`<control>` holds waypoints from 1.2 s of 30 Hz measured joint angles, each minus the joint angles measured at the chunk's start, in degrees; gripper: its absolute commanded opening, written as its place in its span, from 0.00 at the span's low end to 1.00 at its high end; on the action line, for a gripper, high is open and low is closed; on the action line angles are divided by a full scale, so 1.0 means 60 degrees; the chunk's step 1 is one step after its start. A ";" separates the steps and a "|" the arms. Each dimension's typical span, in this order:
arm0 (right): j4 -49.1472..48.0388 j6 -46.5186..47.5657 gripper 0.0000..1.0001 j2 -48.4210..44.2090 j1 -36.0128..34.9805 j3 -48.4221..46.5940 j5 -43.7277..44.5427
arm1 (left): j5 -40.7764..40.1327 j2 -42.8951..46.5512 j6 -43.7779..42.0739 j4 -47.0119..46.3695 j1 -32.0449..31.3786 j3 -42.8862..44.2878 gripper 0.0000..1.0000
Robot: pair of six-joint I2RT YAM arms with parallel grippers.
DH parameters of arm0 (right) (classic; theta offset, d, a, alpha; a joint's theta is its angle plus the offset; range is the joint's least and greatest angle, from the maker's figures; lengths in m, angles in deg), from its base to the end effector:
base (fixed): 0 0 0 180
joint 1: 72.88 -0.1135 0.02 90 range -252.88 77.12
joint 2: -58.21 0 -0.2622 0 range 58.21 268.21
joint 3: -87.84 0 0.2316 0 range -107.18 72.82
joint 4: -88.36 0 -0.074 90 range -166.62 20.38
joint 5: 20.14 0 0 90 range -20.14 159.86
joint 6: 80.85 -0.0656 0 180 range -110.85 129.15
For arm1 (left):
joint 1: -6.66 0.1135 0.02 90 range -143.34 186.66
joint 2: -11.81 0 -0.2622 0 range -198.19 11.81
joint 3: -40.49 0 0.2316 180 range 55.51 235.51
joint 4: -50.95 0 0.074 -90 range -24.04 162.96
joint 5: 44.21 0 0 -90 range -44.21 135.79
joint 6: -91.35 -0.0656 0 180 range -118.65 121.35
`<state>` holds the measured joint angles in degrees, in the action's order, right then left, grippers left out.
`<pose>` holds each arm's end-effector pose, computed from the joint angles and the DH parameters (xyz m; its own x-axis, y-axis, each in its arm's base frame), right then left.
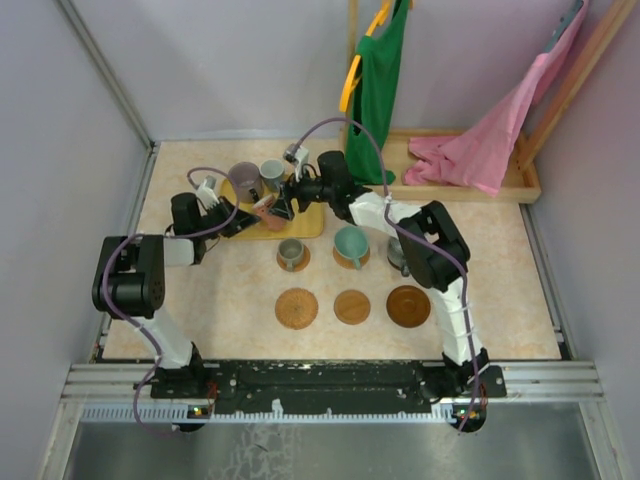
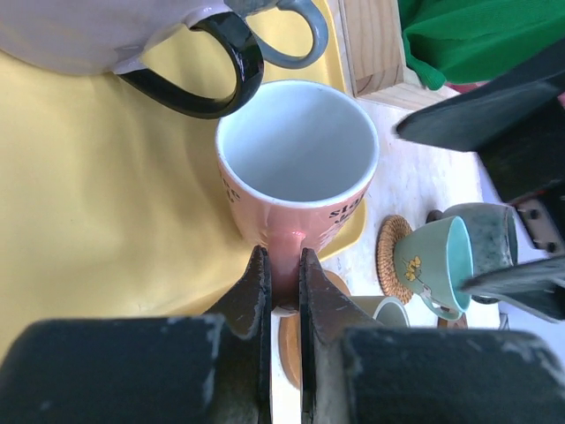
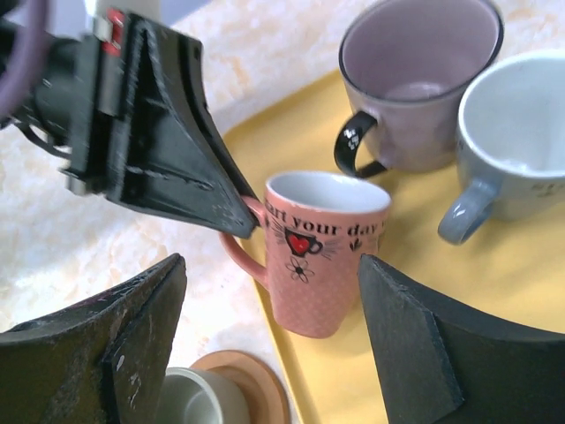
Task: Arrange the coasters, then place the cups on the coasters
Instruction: Adjust the cup on the tray.
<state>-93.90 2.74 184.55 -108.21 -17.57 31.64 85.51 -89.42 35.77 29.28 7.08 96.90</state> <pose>0.3931 0.3284 0.2018 -0.3636 -0.1502 -0.9193 -0.8975 0.3208 0.3026 0.3501 -0.0394 0.1585 -0.6532 -0.4396 -0.6165 0.2578 0.6364 -0.7270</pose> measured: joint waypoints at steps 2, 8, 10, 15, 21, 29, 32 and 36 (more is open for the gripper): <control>0.0109 0.0044 0.78 -0.0328 0.0000 -0.0004 -0.0004 | -0.0142 0.0069 -0.0073 0.0106 -0.0073 0.0015 0.00; 0.0386 -0.0015 0.78 -0.1009 0.0000 -0.0004 -0.0015 | -0.0579 0.0240 -0.0503 0.0583 -0.0353 0.0229 0.00; 0.0543 -0.0047 0.78 -0.1239 0.0000 0.0004 -0.0022 | -0.0696 0.0270 -0.0608 0.0714 -0.0412 0.0313 0.00; 0.0947 -0.0120 0.78 -0.1953 0.0000 0.0127 -0.0076 | -0.1027 0.0430 -0.0947 0.1104 -0.0597 0.0441 0.00; 0.1228 -0.0448 0.78 -0.3005 0.0000 0.0648 -0.0087 | -0.1625 0.0710 -0.1555 0.1683 -0.0871 0.0623 0.00; 0.1399 -0.0761 0.78 -0.3887 -0.0047 0.0943 -0.0113 | -0.2317 0.1002 -0.2317 0.2215 -0.1126 0.0732 0.00; 0.1537 -0.0765 0.78 -0.3898 -0.0069 0.0943 -0.0160 | -0.2652 0.1078 -0.2550 0.2280 -0.1351 0.0750 0.00; 0.1668 -0.0867 0.78 -0.3898 -0.0095 0.0943 -0.0357 | -0.3217 0.1220 -0.2936 0.2422 -0.1774 0.0750 0.00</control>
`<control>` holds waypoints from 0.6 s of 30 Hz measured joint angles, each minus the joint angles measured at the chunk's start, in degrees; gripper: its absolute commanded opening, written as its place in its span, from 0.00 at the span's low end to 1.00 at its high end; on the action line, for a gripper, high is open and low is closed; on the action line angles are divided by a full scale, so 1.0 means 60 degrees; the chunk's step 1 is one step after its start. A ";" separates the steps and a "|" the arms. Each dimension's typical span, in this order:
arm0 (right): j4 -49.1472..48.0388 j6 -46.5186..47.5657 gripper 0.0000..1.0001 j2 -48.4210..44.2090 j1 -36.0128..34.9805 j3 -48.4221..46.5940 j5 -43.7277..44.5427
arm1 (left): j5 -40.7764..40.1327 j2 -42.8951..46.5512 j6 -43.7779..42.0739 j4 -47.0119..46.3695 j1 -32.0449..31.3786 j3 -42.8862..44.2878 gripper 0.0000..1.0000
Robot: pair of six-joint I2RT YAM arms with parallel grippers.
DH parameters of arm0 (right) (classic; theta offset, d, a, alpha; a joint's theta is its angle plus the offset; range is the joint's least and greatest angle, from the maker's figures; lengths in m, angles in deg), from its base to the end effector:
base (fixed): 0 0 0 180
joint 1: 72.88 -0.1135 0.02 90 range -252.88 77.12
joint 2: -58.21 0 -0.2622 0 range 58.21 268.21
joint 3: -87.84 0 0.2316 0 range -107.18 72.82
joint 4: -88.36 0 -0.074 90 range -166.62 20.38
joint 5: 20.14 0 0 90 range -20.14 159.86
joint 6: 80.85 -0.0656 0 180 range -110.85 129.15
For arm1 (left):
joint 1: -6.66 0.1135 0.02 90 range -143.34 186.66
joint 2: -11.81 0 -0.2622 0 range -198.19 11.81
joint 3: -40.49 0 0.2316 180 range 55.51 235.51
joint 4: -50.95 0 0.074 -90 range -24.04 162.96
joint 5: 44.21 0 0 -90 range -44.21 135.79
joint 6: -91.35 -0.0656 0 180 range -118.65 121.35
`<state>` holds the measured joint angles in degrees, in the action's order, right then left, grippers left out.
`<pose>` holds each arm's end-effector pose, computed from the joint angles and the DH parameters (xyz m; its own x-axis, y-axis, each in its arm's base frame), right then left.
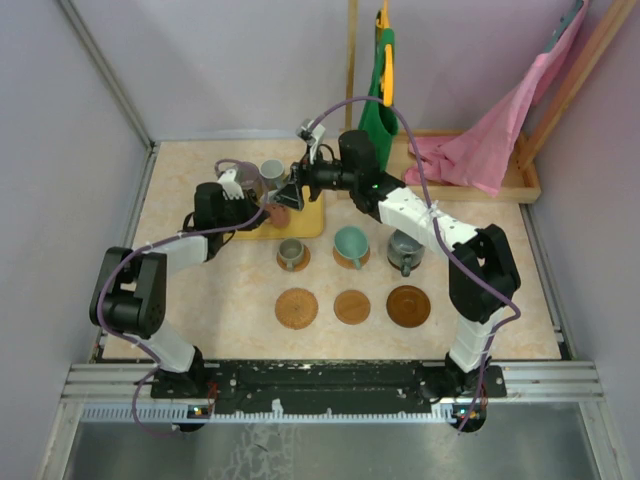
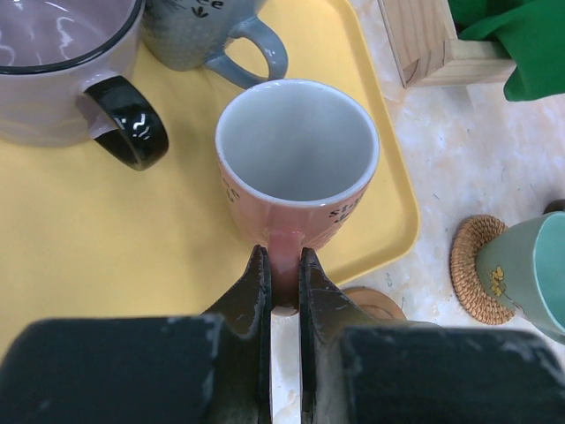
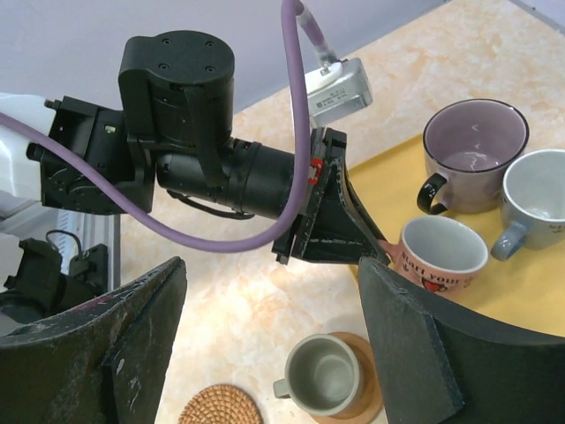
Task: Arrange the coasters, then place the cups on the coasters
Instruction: Adjust the cup on the tray.
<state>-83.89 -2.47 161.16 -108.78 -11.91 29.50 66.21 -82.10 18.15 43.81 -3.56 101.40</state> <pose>0.3248 0.2876 0.3326 -0.3444 -0.0599 -0.9369 -0.9111 0.2619 0.3182 0.3443 -0.0853 0.1899 -0.5483 -0.1764 -0.8175 0.3309 0.8520 -0.4058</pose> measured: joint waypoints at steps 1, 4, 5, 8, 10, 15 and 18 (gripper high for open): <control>-0.0007 -0.0036 0.78 0.0000 -0.0011 0.0000 -0.0044 | -0.0120 0.0029 -0.0069 0.0033 -0.0091 0.0000 0.00; -0.0040 -0.0113 0.78 0.0011 -0.0040 0.0000 -0.0164 | -0.0328 0.0055 -0.0208 0.0058 -0.0222 0.0000 0.00; -0.0058 -0.0142 0.78 0.0025 -0.0055 0.0000 -0.0222 | -0.0386 0.0055 -0.0240 0.0058 -0.0240 0.0000 0.00; -0.0073 -0.0182 0.78 0.0109 -0.0102 0.0000 -0.0317 | -0.0590 0.0062 -0.0328 0.0102 -0.0321 0.0007 0.00; -0.0062 -0.0200 0.78 0.0178 -0.0124 0.0000 -0.0353 | -0.0794 0.0076 -0.0430 0.0120 -0.0382 0.0011 0.00; -0.0073 -0.0255 0.78 0.0248 -0.0138 0.0000 -0.0423 | -0.1373 0.0193 -0.0714 0.0222 -0.0597 0.0011 0.00; -0.0076 -0.0255 0.78 0.0248 -0.0138 0.0000 -0.0448 | -0.1770 0.0273 -0.0878 0.0270 -0.0718 -0.0007 0.00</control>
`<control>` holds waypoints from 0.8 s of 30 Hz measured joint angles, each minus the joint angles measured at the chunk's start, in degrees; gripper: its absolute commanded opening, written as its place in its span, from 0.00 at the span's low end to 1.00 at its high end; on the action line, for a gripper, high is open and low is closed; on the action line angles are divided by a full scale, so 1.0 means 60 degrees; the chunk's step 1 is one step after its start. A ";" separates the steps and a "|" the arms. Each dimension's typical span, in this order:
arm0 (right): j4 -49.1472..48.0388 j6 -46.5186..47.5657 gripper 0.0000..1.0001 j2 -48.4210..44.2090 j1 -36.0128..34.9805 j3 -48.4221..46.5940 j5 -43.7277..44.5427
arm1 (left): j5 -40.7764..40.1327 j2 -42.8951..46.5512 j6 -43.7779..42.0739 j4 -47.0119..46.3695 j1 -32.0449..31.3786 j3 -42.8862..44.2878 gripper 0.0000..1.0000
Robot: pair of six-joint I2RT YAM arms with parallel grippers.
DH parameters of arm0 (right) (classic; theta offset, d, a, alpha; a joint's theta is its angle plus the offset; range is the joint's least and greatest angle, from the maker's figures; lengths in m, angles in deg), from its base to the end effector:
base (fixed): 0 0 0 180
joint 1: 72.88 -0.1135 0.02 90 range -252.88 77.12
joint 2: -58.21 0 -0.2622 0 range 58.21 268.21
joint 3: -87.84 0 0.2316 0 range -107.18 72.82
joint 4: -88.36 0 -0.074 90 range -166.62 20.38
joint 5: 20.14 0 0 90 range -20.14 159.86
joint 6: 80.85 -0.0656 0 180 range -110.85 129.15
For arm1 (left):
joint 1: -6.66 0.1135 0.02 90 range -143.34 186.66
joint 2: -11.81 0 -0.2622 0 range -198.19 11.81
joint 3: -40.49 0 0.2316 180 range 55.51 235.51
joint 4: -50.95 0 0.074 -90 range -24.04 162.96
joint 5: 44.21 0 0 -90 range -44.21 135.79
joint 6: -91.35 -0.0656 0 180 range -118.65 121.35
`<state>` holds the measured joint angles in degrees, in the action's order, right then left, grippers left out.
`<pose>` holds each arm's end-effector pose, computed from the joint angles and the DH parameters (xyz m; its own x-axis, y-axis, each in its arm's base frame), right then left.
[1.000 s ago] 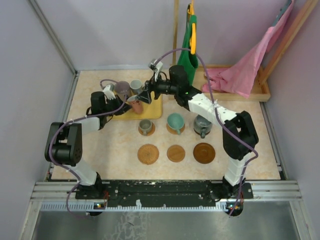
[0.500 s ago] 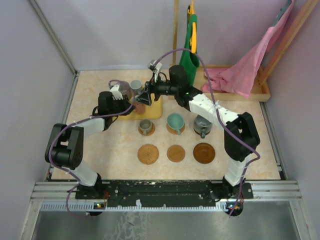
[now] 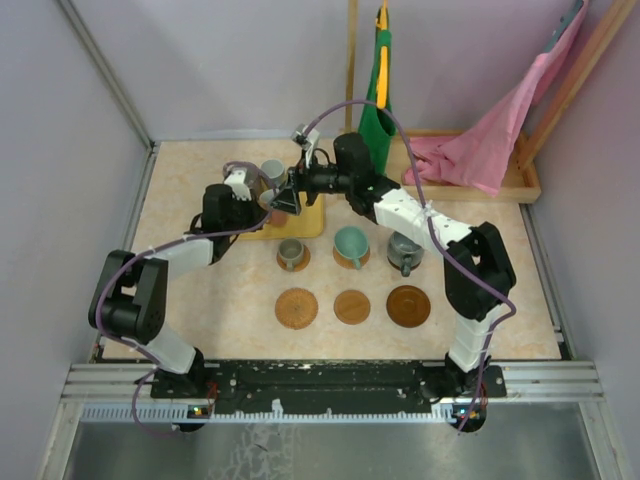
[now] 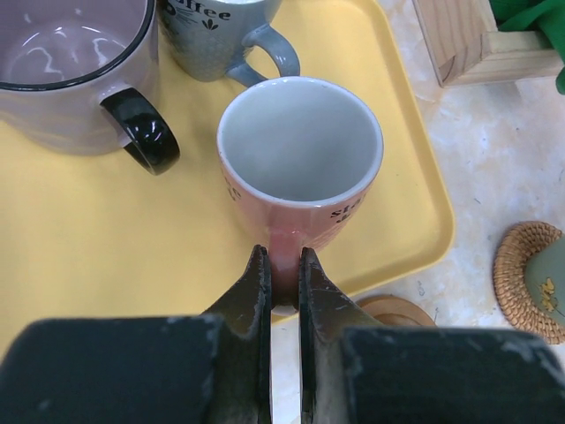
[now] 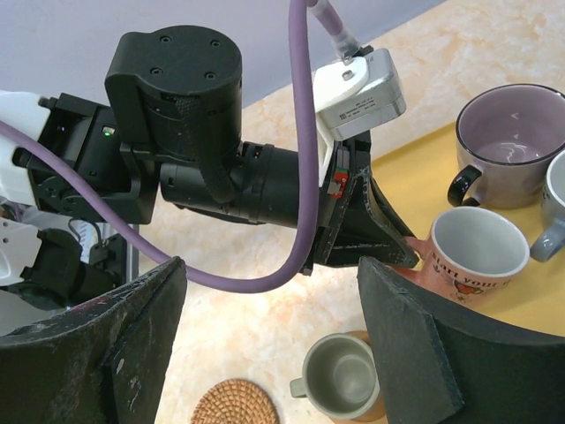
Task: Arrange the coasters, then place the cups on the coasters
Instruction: Adjust the cup on the tray.
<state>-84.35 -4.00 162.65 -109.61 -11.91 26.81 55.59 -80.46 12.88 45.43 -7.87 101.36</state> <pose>0.3222 0.2963 0.3232 -0.3832 -0.0785 -0.9203 -0.9089 0.2097 0.3605 0.3387 -0.0993 0.1943 -0.4930 -0.0757 -0.8667 0.3030 0.9189 -0.2526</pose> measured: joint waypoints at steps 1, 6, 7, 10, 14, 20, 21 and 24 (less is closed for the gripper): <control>-0.0007 0.0000 0.78 0.0000 0.0000 0.0000 0.0000 | -0.0106 0.0026 -0.0033 -0.0004 -0.0033 -0.0029 0.00; -0.0069 0.0000 0.78 0.0040 0.0000 0.0000 -0.0004 | -0.0528 0.0149 -0.0171 -0.0080 -0.0157 -0.0193 0.00; -0.0062 0.0004 0.78 0.0047 0.0000 0.0000 0.0000 | -0.0623 0.0168 -0.0178 -0.0149 -0.0193 -0.0255 0.00; -0.0069 0.0004 0.78 0.0051 0.0000 0.0000 0.0000 | -0.0852 0.0219 -0.0182 -0.0270 -0.0251 -0.0379 0.00; -0.0069 0.0007 0.78 0.0051 0.0000 0.0000 0.0000 | -0.1155 0.0229 -0.0168 -0.0379 -0.0386 -0.0452 0.00; -0.0069 0.0015 0.78 0.0051 0.0000 0.0000 0.0000 | -0.1668 0.0313 -0.0131 -0.0557 -0.0576 -0.0656 0.00; -0.0066 0.0015 0.78 0.0051 0.0000 0.0000 0.0000 | -0.1767 0.0346 -0.0109 -0.0594 -0.0612 -0.0714 0.01; -0.0069 0.0022 0.78 0.0051 0.0000 0.0000 0.0000 | -0.1982 0.0433 -0.0044 -0.0579 -0.0696 -0.0790 0.02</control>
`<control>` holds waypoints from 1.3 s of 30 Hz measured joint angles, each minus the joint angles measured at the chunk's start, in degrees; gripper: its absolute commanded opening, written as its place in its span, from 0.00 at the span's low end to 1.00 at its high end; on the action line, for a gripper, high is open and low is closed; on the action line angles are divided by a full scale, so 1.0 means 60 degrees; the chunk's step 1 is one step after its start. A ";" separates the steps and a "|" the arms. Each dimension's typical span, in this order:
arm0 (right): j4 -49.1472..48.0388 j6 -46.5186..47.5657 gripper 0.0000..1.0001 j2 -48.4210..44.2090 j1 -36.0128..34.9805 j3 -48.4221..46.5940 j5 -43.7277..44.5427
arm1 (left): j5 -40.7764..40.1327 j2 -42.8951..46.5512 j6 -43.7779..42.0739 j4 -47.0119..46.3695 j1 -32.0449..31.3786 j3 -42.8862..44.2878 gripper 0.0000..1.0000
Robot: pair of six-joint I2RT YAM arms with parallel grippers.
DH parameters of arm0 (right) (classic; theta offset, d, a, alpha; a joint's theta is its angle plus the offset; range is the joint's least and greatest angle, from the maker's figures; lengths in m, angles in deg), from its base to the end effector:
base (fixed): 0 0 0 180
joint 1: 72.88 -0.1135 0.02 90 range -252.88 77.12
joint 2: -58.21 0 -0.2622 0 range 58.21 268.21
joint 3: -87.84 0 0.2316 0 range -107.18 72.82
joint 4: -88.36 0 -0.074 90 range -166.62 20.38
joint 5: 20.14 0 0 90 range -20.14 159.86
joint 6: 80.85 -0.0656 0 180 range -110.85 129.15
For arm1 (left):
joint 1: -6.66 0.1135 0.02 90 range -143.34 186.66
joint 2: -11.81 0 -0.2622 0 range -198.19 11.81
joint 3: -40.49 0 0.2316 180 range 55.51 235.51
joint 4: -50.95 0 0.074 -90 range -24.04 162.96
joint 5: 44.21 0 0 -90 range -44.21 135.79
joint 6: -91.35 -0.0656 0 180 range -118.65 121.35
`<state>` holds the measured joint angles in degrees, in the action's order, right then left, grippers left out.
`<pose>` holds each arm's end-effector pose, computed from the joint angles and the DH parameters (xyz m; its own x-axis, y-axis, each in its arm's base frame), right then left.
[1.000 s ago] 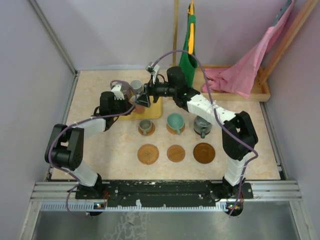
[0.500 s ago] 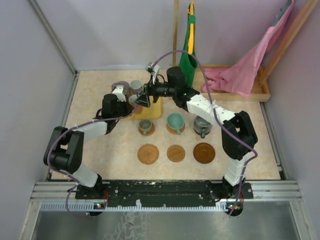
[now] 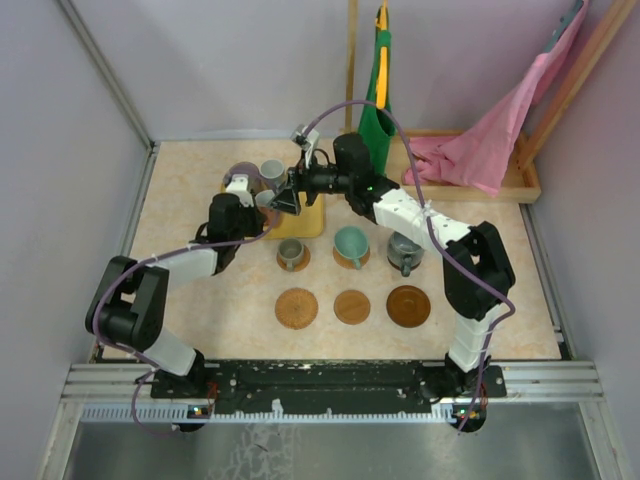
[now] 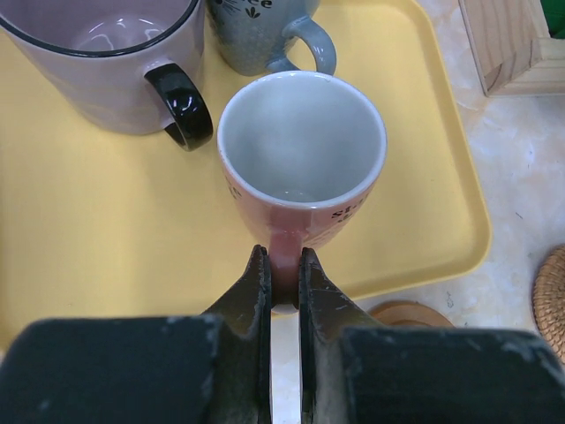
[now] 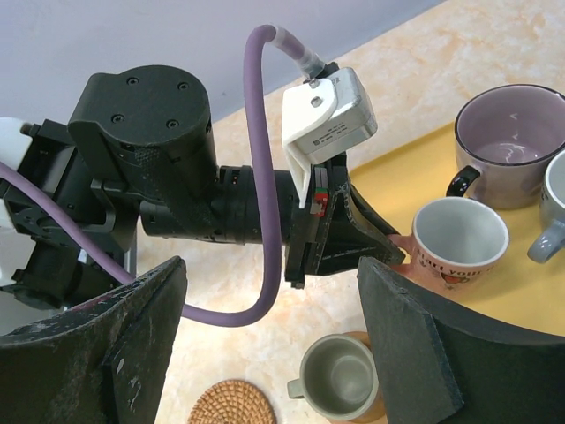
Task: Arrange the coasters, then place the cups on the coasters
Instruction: Adjust the cup on the tray.
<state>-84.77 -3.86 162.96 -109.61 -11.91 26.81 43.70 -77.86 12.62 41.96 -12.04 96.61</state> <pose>0.3233 0.2971 0.3218 -0.3795 -0.0779 -0.9219 -0.9104 0.2091 0.3571 0.3213 -0.1062 0.1897 -0.4426 -0.0564 -0.8950 0.2065 0.9648 -0.1629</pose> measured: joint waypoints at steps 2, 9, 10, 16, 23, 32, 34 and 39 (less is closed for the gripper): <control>0.0000 0.0025 0.78 0.0000 0.0000 0.0000 -0.0004 | -0.0175 0.0018 0.0051 0.0018 -0.0080 -0.0004 0.03; -0.0033 0.0058 0.78 0.0000 0.0000 0.0000 -0.0036 | -0.0965 0.0080 0.0153 0.0095 -0.0484 -0.0058 0.03; -0.0058 0.0058 0.78 0.0000 0.0000 0.0000 -0.0040 | -0.1075 0.0084 0.0168 0.0106 -0.0532 -0.0058 0.02; -0.0109 0.0062 0.78 0.0004 0.0000 0.0000 -0.0095 | -0.1923 0.0084 0.0393 0.0127 -0.0936 -0.0127 0.01; -0.0138 0.0066 0.78 0.0004 0.0000 0.0000 -0.0117 | -0.2608 0.0029 0.0685 0.0080 -0.1228 -0.0178 0.06; -0.0197 0.0080 0.78 0.0004 0.0000 0.0058 -0.0135 | -0.3020 -0.0146 0.0943 -0.0076 -0.1388 -0.0240 0.09; -0.0211 0.0087 0.78 0.0004 0.0000 0.0127 -0.0138 | -0.3020 -0.0157 0.0958 -0.0073 -0.1388 -0.0240 0.12; -0.0208 0.0098 0.78 0.0025 0.0000 0.0189 -0.0138 | -0.3009 -0.0171 0.1060 0.0055 -0.1388 -0.0240 0.23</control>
<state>-86.01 -3.27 163.11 -109.61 -10.77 25.98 25.65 -78.89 18.98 42.28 -20.37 95.17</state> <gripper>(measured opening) 0.778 0.201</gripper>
